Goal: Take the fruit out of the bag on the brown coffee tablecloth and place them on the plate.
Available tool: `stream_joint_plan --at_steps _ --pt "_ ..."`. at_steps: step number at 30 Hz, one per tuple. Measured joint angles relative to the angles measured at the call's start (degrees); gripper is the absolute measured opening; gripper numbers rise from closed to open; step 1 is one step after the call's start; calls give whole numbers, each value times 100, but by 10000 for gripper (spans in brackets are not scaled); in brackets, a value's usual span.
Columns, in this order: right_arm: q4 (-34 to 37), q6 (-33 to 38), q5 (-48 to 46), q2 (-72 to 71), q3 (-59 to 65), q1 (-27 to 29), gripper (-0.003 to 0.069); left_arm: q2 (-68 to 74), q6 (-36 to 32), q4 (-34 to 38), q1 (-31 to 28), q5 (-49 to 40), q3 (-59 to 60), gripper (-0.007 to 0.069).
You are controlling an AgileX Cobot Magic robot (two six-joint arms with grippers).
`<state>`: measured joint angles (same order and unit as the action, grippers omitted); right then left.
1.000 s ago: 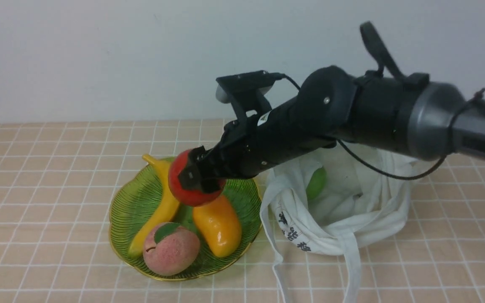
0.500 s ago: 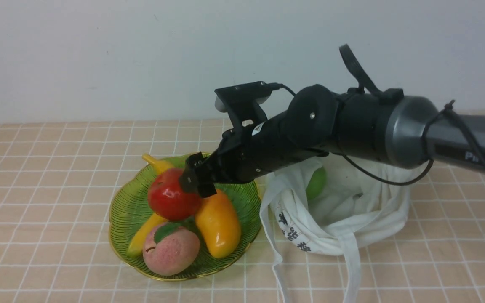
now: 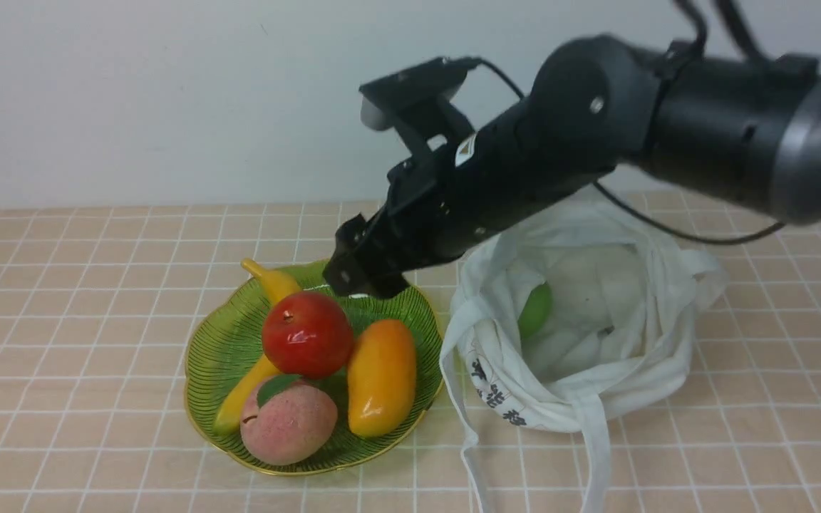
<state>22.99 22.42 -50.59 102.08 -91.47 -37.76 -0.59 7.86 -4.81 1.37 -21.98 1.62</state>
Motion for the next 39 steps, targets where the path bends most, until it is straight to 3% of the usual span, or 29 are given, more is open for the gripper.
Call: stream_joint_plan --at_steps 4,7,10,15,23,25,29,35,39 --pt "-1056 -541 -1475 -531 -701 0 230 0 0 0 0 0 0 -8" --pt "-1762 -928 -1992 -937 -1013 0 84 0 0 0 0 0 0 -8" --pt "-2564 -1552 -2110 -1490 -983 0 3 0 0 0 0 0 0 -8" --pt "-3181 -2278 -2154 -2592 -294 0 -13 0 0 0 0 0 0 -8" --pt "-3314 -3017 -2065 -4822 1973 0 -14 0 0 0 0 0 0 -8" --pt "-3318 -3273 -1548 -5632 2963 0 -14 0 0 0 0 0 0 -8" --pt "-3318 -3594 368 -6916 4806 0 -14 0 0 0 0 0 0 -8" --pt "-3318 -3688 2629 -7513 6440 0 -14 0 0 0 0 0 0 -8" --pt "-3330 -3711 3420 -7557 6868 0 -14 0 0 0 0 0 0 -8"
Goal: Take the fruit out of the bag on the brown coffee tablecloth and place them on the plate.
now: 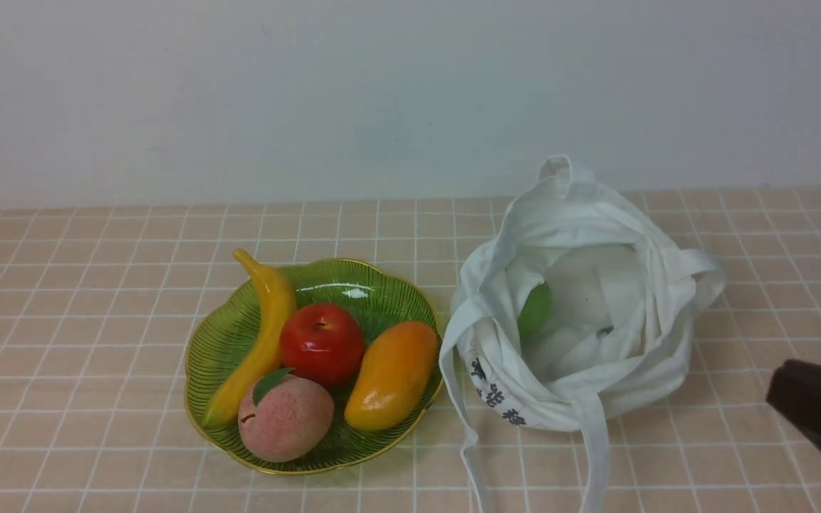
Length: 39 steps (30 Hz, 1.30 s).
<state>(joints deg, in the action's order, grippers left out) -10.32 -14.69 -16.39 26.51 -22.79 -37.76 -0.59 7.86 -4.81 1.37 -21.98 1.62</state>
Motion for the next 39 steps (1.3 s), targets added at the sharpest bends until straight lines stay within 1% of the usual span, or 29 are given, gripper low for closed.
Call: stream_joint_plan --at_steps 2,5,18,22,25,29,30,32,36,37,39 --pt "-7 -5 145 0 133 0 -14 0 0 0 0 0 0 -8" --pt "-7 4 122 0 222 0 -14 0 0 0 0 0 0 -8" --pt "-7 88 -484 0 251 0 -15 0 0 0 0 0 0 -8" --pt "15 257 -399 -178 390 0 -15 0 0 0 0 0 0 -8" --pt "183 588 -143 -542 781 106 -15 0 0 0 0 0 0 -8" --pt "642 926 20 -1065 1303 651 -15 0 0 0 0 0 0 -8" --pt "882 1048 43 -1356 1547 1063 -15 0 0 0 0 0 0 -8" --pt "1032 1128 48 -1699 1776 1654 -15 0 0 0 0 0 0 -8" --pt "1083 1157 54 -2119 2015 2428 -15 0 0 0 0 0 0 -8" --pt "1083 1171 60 -2308 2126 2802 -15 0 0 0 0 0 0 -8" --pt "1083 1175 64 -2519 2251 3156 -15 0 0 0 0 0 0 -8"
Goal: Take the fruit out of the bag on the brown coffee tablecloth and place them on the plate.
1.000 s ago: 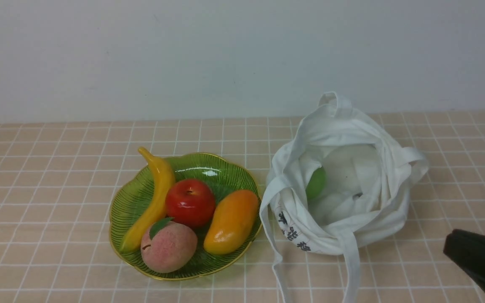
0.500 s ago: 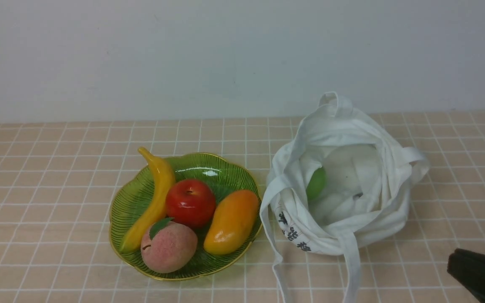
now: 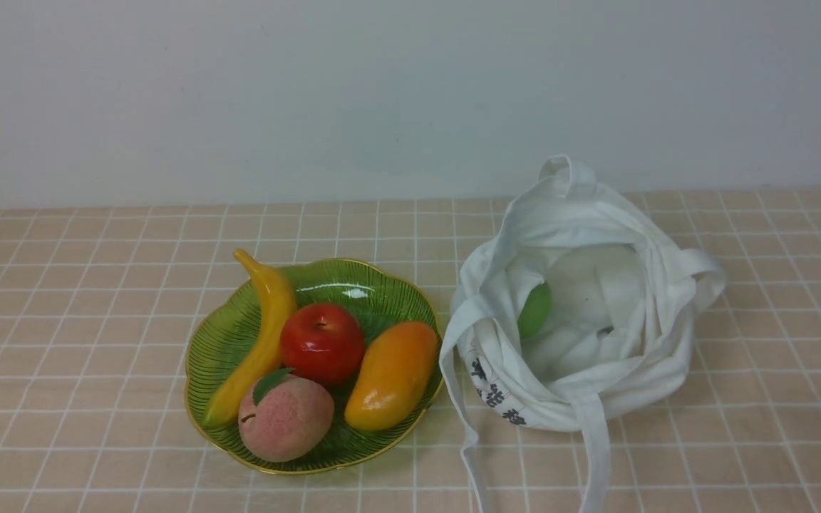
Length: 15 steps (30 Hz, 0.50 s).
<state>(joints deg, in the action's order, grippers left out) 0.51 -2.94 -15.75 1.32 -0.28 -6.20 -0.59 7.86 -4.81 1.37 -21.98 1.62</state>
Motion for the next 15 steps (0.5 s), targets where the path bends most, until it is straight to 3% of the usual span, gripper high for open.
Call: stream_joint_plan --at_steps 5,15 --pt "0 0 -57 -177 197 509 -15 0 0 0 0 0 0 -8" --pt "4 0 -466 -177 181 548 -15 0 0 0 0 0 0 -8"
